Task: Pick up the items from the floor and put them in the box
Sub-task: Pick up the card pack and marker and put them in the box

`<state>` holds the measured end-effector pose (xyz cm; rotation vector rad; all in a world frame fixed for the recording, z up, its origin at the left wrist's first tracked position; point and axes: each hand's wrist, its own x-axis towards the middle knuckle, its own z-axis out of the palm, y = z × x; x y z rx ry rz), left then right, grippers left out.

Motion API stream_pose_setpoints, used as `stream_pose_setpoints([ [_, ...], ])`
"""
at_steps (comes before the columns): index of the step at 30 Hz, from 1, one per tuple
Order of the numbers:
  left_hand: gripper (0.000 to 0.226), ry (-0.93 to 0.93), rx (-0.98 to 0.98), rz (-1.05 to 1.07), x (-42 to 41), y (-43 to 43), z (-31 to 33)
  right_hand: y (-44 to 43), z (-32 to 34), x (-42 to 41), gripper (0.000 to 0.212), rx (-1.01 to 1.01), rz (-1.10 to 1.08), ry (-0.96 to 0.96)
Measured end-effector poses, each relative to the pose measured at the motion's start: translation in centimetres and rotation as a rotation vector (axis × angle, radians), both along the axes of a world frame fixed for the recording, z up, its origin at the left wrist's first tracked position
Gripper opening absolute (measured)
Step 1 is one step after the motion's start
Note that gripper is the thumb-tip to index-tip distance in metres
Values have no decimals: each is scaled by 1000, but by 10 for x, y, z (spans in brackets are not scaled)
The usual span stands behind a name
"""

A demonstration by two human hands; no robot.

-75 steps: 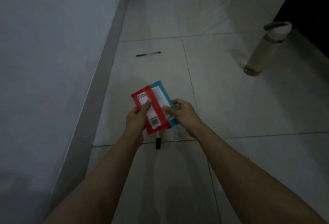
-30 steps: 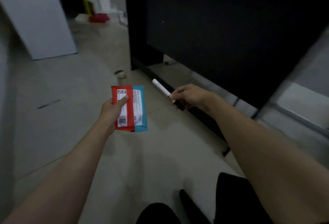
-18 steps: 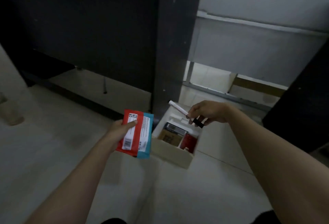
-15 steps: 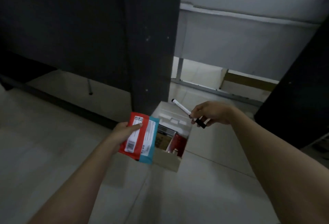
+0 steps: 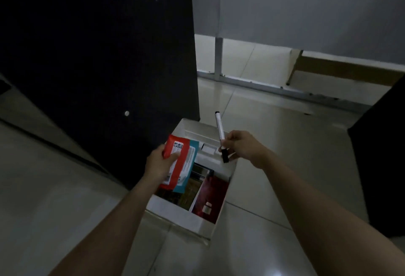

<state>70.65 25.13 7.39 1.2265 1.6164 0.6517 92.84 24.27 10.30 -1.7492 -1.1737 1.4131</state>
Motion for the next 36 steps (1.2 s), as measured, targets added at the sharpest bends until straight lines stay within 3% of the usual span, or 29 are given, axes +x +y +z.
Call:
stream_pose_setpoints([
  [6,26,4,-73,-113,1,21,-58,35,-52,-27,5,21,-47,108],
  [13,26,-19,-106,-264,-5,23,-89,50,-92,-37,9,-3,-51,18],
  [18,29,-59,-244,-231,-12,27,-99,51,-98,-40,7,-32,-36,17],
  [20,27,-32,-260,-286,-11,27,-105,51,-99,-39,17,-53,-6,-12],
  [26,43,430,104,-307,0,18,-120,49,-99,-39,11,-60,42,-42],
  [28,52,492,171,-316,3,13,-120,48,-99,-40,11,-55,66,-67],
  [32,50,560,126,-421,3,14,-117,50,-102,-40,6,-45,58,-111],
  [36,40,596,278,-426,3,23,-115,61,-112,-35,17,-23,12,-315],
])
